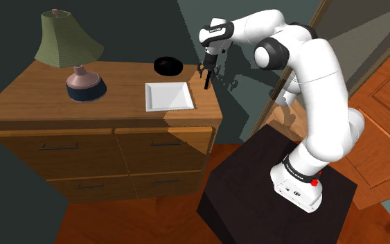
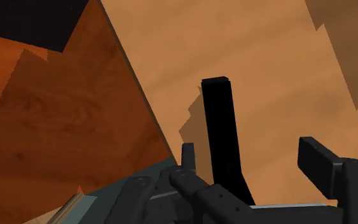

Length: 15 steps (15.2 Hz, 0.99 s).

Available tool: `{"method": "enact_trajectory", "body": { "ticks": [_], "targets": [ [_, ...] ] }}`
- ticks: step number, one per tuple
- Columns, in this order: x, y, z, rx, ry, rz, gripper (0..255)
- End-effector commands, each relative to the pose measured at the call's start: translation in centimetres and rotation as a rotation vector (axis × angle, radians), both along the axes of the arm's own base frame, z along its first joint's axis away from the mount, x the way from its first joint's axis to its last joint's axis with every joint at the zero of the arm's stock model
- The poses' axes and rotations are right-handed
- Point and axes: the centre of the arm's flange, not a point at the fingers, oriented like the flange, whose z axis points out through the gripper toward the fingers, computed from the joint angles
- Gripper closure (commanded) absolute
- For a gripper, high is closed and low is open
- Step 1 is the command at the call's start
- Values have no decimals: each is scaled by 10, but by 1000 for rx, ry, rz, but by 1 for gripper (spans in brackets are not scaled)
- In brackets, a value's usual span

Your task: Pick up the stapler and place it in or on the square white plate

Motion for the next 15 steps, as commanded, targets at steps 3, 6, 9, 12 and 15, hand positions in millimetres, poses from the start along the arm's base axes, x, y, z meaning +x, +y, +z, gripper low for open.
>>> {"method": "enact_trajectory", "body": {
  "ticks": [3, 6, 9, 12, 15],
  "targets": [
    [-28, 43, 23, -223, -162, -17, 0],
    [-26, 42, 8, -223, -162, -17, 0],
    [-25, 40, -8, -223, -162, -17, 0],
    [-24, 40, -11, -223, -162, -17, 0],
    [-24, 40, -11, -223, -162, -17, 0]
  ]
}}
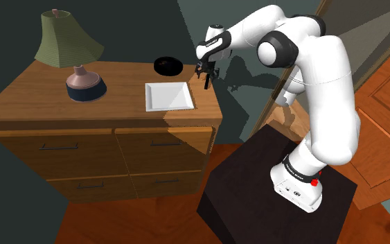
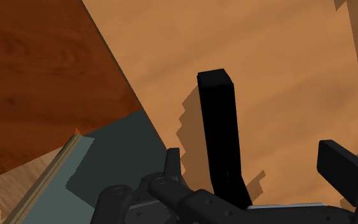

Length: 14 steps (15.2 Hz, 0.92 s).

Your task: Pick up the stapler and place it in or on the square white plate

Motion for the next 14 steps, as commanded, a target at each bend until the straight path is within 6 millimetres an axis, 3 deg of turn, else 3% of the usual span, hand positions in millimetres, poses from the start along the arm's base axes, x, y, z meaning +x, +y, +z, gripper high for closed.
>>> {"method": "enact_trajectory", "body": {
  "ticks": [1, 2, 3, 12, 14],
  "targets": [
    [0, 0, 0, 0, 0, 0, 0],
    [0, 0, 0, 0, 0, 0, 0],
    [0, 0, 0, 0, 0, 0, 255],
    [0, 0, 0, 0, 0, 0, 255],
    [0, 0, 10, 0, 0, 0, 255]
  ]
}}
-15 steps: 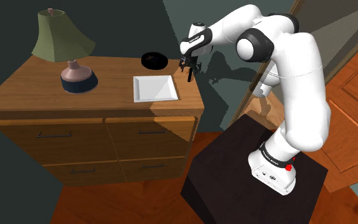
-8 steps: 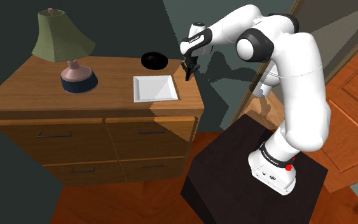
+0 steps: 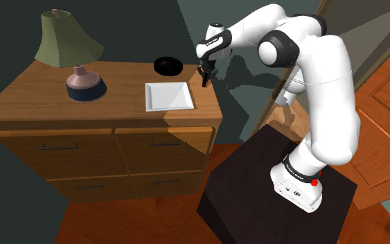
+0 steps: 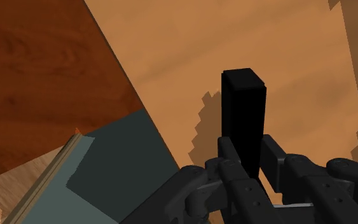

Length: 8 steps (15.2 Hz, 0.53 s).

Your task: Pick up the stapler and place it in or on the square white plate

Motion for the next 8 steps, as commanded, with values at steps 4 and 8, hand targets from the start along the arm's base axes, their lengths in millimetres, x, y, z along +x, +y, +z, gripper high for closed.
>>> {"method": "enact_trajectory", "body": {
  "ticks": [4, 8],
  "targets": [
    [0, 0, 25, 0, 0, 0, 255],
    [0, 0, 47, 0, 0, 0, 255]
  ]
}}
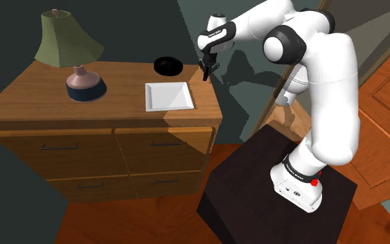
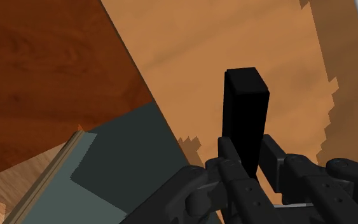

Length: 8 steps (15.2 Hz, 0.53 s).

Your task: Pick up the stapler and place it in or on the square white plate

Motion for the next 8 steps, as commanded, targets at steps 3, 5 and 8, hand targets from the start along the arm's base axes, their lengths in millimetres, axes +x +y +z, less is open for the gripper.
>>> {"method": "enact_trajectory", "body": {
  "ticks": [3, 5, 8],
  "targets": [
    [0, 1, 21, 0, 0, 0, 255],
    [0, 1, 31, 0, 0, 0, 255],
    [2, 27, 35, 0, 0, 0, 255]
  ]
}}
